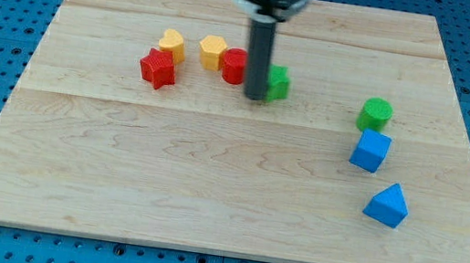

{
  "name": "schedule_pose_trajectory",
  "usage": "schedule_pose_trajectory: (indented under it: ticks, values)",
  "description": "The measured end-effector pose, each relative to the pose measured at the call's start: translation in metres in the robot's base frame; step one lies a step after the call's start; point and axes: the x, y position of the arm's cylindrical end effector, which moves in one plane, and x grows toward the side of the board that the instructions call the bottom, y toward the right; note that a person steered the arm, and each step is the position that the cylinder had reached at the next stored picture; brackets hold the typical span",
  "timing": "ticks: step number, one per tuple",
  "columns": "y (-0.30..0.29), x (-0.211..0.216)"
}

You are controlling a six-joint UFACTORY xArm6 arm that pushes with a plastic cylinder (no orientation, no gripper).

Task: Move the green star to the top right of the green circle

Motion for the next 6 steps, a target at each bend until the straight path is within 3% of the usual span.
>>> schedule_pose_trajectory:
  ticks: [1,2,4,5,6]
  values:
    - [0.019,-0.013]
    - [-0.011,-0.034]
    - [0.104,-0.047]
    - [0.11,-0.05]
    - [0.046,-0.04]
